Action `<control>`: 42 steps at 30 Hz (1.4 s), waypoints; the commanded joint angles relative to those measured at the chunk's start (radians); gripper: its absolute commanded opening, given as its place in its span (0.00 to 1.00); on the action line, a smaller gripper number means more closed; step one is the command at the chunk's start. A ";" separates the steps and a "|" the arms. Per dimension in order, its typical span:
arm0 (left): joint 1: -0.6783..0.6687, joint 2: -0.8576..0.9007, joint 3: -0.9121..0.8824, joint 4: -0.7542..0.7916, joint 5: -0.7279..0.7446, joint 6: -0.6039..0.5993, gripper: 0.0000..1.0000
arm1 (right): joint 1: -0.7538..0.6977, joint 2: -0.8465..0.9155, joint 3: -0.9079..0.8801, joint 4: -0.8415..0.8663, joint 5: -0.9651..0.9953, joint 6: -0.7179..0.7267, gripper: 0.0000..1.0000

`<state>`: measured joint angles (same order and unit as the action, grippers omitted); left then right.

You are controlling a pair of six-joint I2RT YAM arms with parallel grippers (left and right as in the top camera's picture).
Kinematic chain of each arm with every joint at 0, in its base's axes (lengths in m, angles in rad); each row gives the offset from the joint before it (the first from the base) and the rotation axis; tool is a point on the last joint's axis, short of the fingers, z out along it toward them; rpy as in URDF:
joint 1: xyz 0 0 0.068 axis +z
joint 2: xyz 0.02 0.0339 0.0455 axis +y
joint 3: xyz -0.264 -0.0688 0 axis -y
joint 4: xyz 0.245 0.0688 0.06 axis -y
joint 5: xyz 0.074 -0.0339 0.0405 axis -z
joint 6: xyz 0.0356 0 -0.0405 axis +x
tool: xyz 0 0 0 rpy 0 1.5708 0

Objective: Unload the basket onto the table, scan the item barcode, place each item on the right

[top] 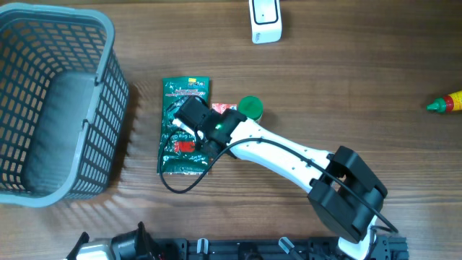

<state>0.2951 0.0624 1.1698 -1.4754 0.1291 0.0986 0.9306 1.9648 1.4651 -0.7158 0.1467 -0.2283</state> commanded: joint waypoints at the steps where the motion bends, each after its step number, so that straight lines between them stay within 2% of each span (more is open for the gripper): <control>1: 0.003 -0.006 -0.001 0.001 0.012 -0.002 1.00 | -0.003 0.009 0.005 0.003 -0.117 -0.031 0.04; 4: 0.003 -0.006 -0.001 0.001 0.012 -0.002 1.00 | -0.003 0.040 0.000 -0.005 -0.113 -0.034 0.08; 5: 0.003 -0.006 -0.001 0.001 0.012 -0.002 1.00 | -0.003 0.045 -0.001 -0.010 -0.111 -0.034 0.26; 6: 0.003 -0.006 -0.001 0.001 0.012 -0.002 1.00 | -0.003 0.049 -0.003 -0.011 -0.111 -0.034 0.60; 7: 0.003 -0.006 -0.001 0.001 0.012 -0.002 1.00 | -0.003 0.049 -0.003 -0.016 -0.111 -0.034 0.83; 11: 0.003 -0.006 -0.001 0.001 0.012 -0.002 1.00 | -0.003 0.049 -0.003 -0.023 -0.044 -0.030 0.94; 13: 0.003 -0.006 -0.001 0.001 0.012 -0.002 1.00 | -0.003 0.049 -0.003 -0.044 -0.013 -0.029 0.93; 18: 0.003 -0.006 -0.001 0.001 0.012 -0.002 1.00 | -0.003 0.050 -0.003 -0.089 -0.041 -0.014 0.80; 21: 0.003 -0.006 -0.001 0.001 0.012 -0.002 1.00 | -0.003 0.050 -0.012 -0.074 -0.103 -0.015 0.69; 31: 0.003 -0.006 -0.001 0.001 0.012 -0.002 1.00 | -0.003 0.050 -0.131 0.078 -0.073 -0.006 0.64; 35: 0.003 -0.006 -0.001 0.001 0.012 -0.002 1.00 | -0.003 0.064 -0.138 0.084 -0.072 -0.006 0.58; 37: 0.003 -0.006 -0.001 0.001 0.012 -0.002 1.00 | -0.003 0.077 -0.138 0.080 -0.072 -0.006 0.50; 40: 0.003 -0.006 -0.001 0.001 0.012 -0.002 1.00 | -0.003 0.108 -0.138 0.082 -0.065 -0.007 0.43; 42: 0.004 -0.006 -0.001 0.001 0.012 -0.002 1.00 | -0.003 0.119 -0.138 0.076 -0.058 -0.007 0.42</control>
<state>0.2951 0.0624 1.1698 -1.4750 0.1291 0.0986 0.9306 2.0342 1.3327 -0.6334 0.0681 -0.2363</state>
